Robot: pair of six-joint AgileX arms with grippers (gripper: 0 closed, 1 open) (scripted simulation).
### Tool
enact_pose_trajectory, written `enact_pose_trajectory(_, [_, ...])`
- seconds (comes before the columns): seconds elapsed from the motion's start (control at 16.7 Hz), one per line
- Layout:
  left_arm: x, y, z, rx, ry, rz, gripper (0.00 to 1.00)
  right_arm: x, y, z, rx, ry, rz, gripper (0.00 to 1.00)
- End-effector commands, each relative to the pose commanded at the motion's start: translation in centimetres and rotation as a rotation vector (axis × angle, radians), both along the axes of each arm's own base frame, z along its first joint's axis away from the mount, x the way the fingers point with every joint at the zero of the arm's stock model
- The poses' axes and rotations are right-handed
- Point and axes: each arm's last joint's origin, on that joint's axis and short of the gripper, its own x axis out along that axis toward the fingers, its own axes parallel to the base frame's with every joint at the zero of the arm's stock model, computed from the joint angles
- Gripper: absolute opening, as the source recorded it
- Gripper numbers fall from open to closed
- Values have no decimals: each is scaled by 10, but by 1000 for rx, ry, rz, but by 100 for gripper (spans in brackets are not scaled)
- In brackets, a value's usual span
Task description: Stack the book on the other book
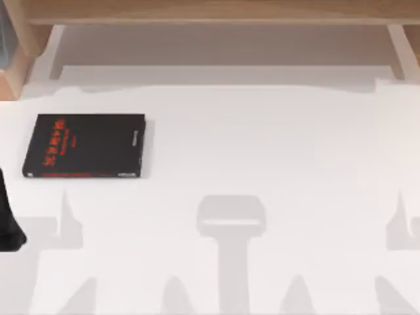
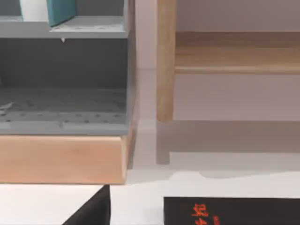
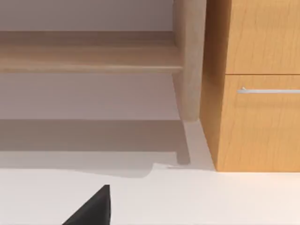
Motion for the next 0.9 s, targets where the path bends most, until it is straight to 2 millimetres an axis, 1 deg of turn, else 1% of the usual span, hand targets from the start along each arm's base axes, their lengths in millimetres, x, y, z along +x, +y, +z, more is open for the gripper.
enact_pose_trajectory(0.12, [0, 0, 0, 0, 0, 0, 100, 0, 0, 0, 0, 0, 0, 100])
enact_pose_trajectory(0.24, [0, 1, 8, -1, -9, -1, 100, 0, 0, 0, 0, 0, 0, 100])
enact_pose_trajectory(0.36, [2, 2, 27, -2, -26, -3, 100, 0, 0, 0, 0, 0, 0, 100])
enact_pose_trajectory(0.54, [14, 6, 68, -4, -47, -7, 100, 0, 0, 0, 0, 0, 0, 100])
enact_pose_trajectory(0.66, [32, 11, 98, -5, -52, -9, 100, 0, 0, 0, 0, 0, 0, 100])
enact_pose_trajectory(0.72, [45, 15, 113, -6, -52, -10, 100, 0, 0, 0, 0, 0, 0, 100])
enact_pose_trajectory(0.78, [60, 20, 127, -6, -51, -11, 100, 0, 0, 0, 0, 0, 0, 100])
enact_pose_trajectory(0.9, [98, 33, 149, -9, -44, -13, 100, 0, 0, 0, 0, 0, 0, 100])
